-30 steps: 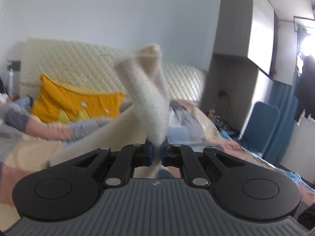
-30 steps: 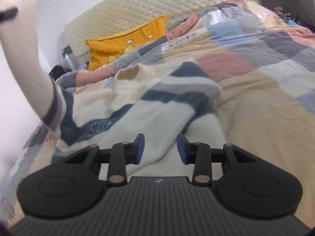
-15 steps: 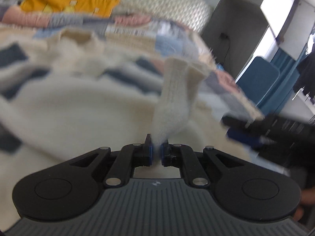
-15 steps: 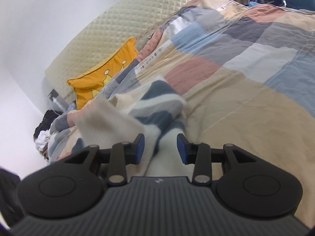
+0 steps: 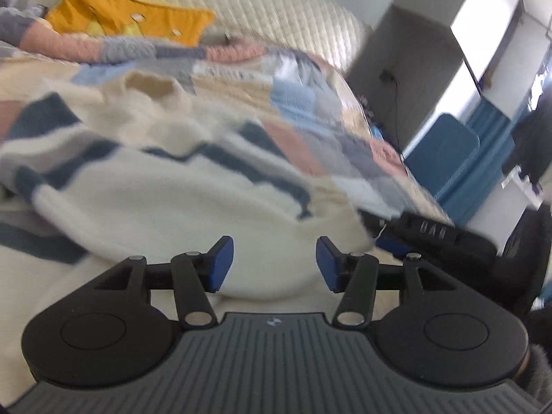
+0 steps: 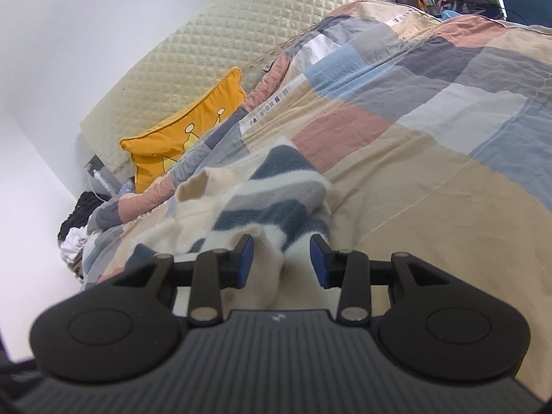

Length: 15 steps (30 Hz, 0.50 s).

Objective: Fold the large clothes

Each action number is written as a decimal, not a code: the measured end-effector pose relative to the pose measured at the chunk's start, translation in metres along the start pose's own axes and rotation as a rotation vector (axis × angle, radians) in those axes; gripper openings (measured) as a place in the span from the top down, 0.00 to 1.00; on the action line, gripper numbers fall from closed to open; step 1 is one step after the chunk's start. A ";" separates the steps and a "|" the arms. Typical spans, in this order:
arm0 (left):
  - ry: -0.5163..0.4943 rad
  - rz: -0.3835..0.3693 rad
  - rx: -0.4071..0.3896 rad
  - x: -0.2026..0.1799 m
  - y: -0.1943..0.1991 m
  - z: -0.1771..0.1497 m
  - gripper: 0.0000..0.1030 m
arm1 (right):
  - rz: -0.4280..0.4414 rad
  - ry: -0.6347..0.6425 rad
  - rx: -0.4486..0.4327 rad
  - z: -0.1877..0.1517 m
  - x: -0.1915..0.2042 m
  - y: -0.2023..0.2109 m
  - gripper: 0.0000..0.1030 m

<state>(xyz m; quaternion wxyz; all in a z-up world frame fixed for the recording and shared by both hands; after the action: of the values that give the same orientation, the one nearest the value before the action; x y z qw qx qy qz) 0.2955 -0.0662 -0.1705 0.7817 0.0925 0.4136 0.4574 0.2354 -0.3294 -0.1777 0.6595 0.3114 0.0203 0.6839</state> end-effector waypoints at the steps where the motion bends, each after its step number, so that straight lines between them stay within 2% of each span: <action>1: 0.009 0.007 -0.022 0.003 0.006 0.006 0.43 | 0.003 0.009 -0.004 0.001 0.002 0.000 0.61; 7: 0.010 0.130 -0.088 0.040 0.002 0.042 0.42 | -0.003 0.136 -0.038 0.004 0.024 0.001 0.61; 15: 0.064 0.222 -0.027 0.097 -0.046 0.043 0.42 | 0.110 0.366 -0.016 -0.007 0.075 -0.017 0.62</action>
<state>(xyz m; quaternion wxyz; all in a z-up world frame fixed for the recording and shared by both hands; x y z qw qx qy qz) 0.3793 -0.0054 -0.2220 0.7138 0.1127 0.4195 0.5493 0.2525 -0.2563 -0.1610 0.6090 0.1772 0.1173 0.7642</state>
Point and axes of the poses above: each gripper's, at about its wrist camera, not at the fingertips, and y roughly against the way its jaws point, x to its left, z to its top, the point moved 6 cm from there along -y, roughly the way its jaws point, and after that the axes turned 11 degrees about y, right-handed, at the moved point
